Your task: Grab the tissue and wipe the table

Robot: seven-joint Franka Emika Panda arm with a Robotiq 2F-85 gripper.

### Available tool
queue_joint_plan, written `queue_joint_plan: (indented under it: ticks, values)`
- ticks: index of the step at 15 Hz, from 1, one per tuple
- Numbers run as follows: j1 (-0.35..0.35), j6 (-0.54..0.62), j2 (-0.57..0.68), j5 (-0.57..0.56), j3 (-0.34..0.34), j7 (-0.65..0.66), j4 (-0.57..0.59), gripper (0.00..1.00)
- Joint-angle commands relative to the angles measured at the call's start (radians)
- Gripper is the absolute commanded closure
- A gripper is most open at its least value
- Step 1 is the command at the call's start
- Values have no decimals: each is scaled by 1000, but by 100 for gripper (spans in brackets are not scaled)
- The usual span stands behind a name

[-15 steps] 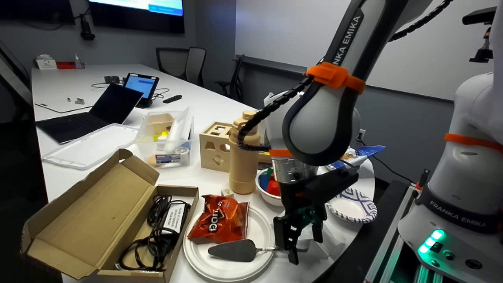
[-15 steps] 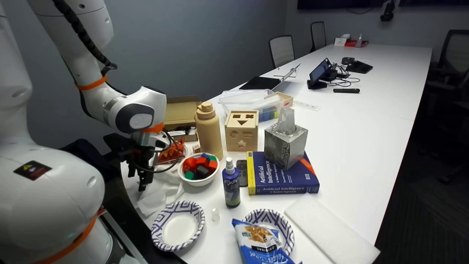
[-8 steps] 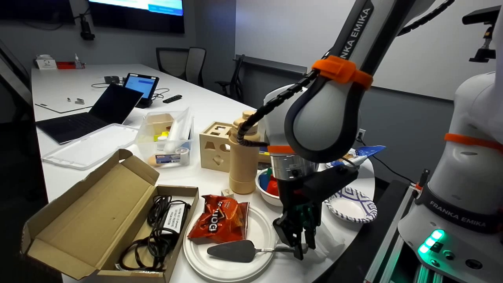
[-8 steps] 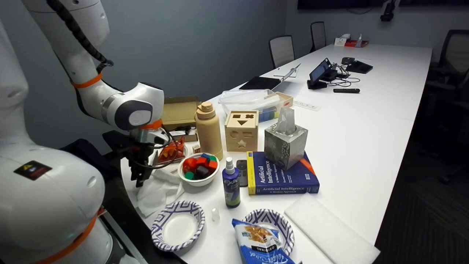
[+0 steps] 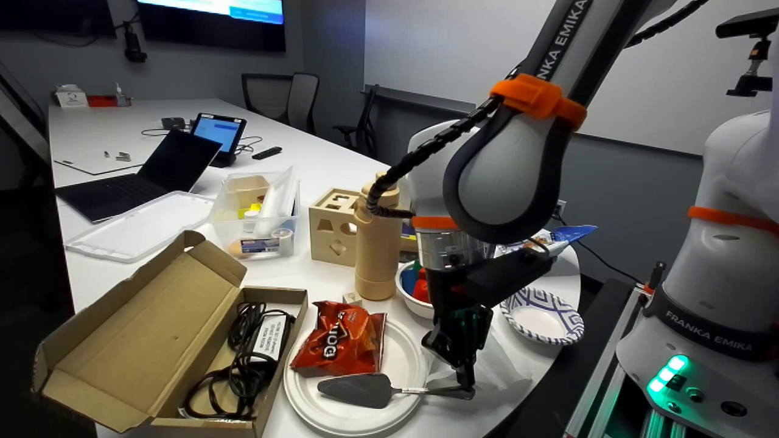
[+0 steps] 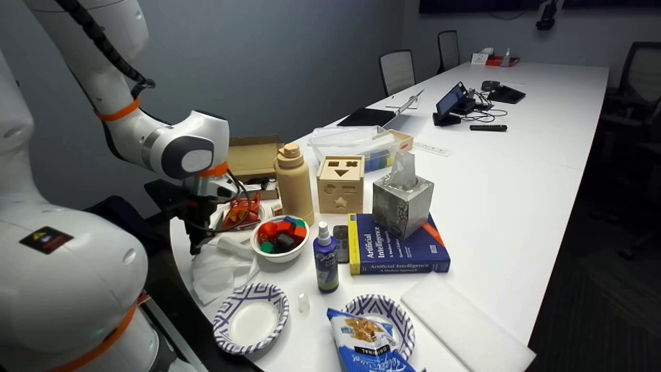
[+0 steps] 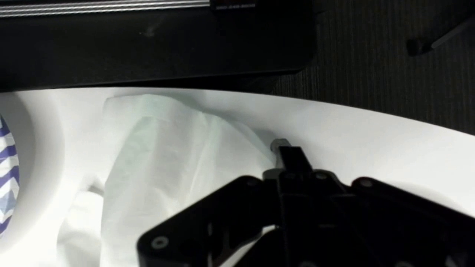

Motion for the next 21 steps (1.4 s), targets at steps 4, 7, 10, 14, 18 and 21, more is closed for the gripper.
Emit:
queue_joint_plan:
  ticks: [4,7,10,14,18,21]
  values:
    - [10,-11,-80,1,4,52,-14,100]
    - [13,-6,-119,32,8,78,-16,100]
    - [19,35,-144,115,14,103,-20,100]
    - [32,119,-132,176,25,238,-16,100]
    - [34,186,-104,106,32,422,-8,100]
    - [33,225,-87,4,29,570,-4,100]
